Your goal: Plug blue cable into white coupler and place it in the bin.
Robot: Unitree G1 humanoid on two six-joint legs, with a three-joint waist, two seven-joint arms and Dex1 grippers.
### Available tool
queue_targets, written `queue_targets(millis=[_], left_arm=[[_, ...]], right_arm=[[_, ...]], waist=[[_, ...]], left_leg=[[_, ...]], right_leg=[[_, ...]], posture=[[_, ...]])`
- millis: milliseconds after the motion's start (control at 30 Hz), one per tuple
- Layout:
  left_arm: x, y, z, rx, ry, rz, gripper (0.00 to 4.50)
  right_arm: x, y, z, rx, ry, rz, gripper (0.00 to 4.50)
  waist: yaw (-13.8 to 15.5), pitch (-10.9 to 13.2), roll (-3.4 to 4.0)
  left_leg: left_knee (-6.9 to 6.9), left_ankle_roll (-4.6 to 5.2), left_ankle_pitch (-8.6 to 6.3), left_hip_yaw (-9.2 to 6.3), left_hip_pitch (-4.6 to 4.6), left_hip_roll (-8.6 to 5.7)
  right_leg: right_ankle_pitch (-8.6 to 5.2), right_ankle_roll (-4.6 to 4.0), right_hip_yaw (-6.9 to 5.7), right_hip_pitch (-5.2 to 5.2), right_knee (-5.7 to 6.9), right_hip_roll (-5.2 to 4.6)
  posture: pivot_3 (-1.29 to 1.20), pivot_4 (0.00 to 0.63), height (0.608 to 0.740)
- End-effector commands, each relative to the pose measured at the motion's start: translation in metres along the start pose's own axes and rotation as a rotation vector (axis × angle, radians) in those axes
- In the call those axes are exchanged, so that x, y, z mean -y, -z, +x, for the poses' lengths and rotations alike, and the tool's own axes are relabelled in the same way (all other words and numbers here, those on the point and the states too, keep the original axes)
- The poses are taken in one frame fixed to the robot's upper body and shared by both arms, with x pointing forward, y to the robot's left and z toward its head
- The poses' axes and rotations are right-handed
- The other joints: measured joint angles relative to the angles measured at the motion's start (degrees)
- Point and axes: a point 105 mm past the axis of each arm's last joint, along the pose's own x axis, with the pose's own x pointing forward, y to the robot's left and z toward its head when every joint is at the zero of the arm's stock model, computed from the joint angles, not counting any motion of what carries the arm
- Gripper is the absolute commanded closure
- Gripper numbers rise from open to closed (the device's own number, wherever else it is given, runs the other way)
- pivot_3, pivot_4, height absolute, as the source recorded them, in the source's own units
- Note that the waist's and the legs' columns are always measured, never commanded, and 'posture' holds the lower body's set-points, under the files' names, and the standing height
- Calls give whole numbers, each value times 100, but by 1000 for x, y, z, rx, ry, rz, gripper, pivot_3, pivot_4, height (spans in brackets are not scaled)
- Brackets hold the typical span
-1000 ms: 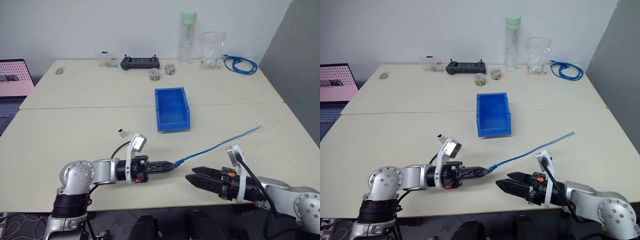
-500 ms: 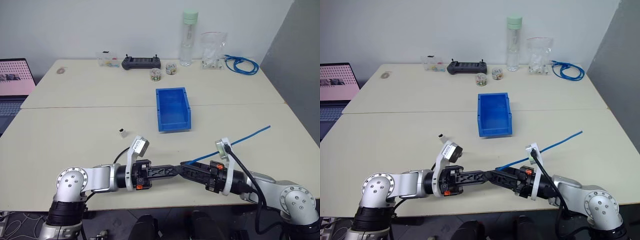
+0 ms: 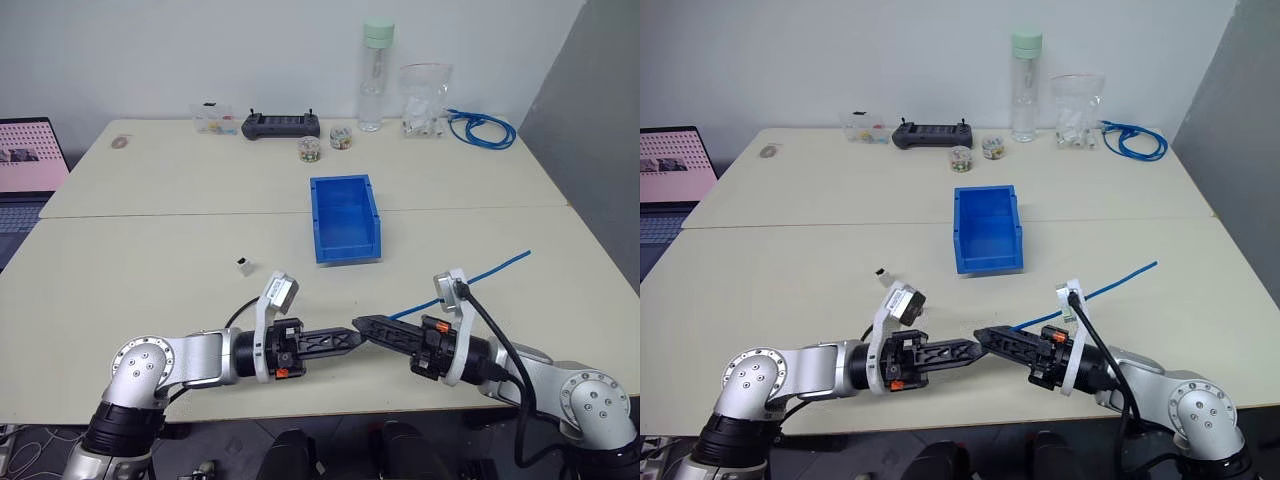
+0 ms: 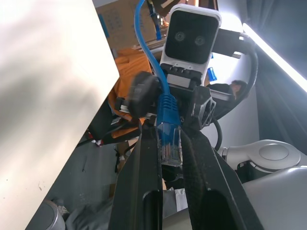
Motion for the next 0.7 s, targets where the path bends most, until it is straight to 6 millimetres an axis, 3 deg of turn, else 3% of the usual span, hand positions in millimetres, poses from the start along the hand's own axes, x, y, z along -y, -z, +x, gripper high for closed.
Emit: queue_targets(millis=[33,100,300,367,433,567,700], left_arm=[[14,0,3,-9,64,16,4211],[14,0,3,-7,63,17,4211],[11,1,3,-10,19,110,4211],[12,-1,1,-36,8,195,3519],[11,-2,-1,-72,-9,280,3263],[-7,12,-14,-244,-94,495,2388],[-26,10,-30,-297,-204,650,1500]], right_arm=[[-8,-1,1,4,-35,-5,3901],[-9,-1,0,3,-38,-3,4303],[-10,0,0,-6,-43,-10,4339],[-4,-6,-1,2,-13,-26,4339],[1,-12,-3,9,9,-40,4339],[14,-20,-5,10,55,-78,4339],[29,-28,-8,11,99,-129,4339]], waist=[[0,0,0],[0,0,0],[0,1,0],[0,1,1],[-1,1,1],[-7,6,8],[-1,12,11]], left_leg=[[0,0,0,0,0,0],[-1,0,0,-1,0,0],[-2,0,0,-1,0,0],[-3,0,0,0,0,0],[-4,0,0,3,-1,-2],[-11,0,0,8,2,-1],[-17,0,0,12,1,1]], right_leg=[[-1,-2,0,0,0,0],[-2,-3,-1,0,0,0],[-5,-2,-1,-1,0,0],[-5,-2,-1,-1,-1,0],[-6,-4,-1,-2,-1,2],[-10,-11,2,-4,-2,9],[-15,-20,2,-6,-4,7]], posture=[[0,150,740],[0,150,740],[0,150,740],[0,150,740],[0,150,740],[0,150,740],[0,150,740]])
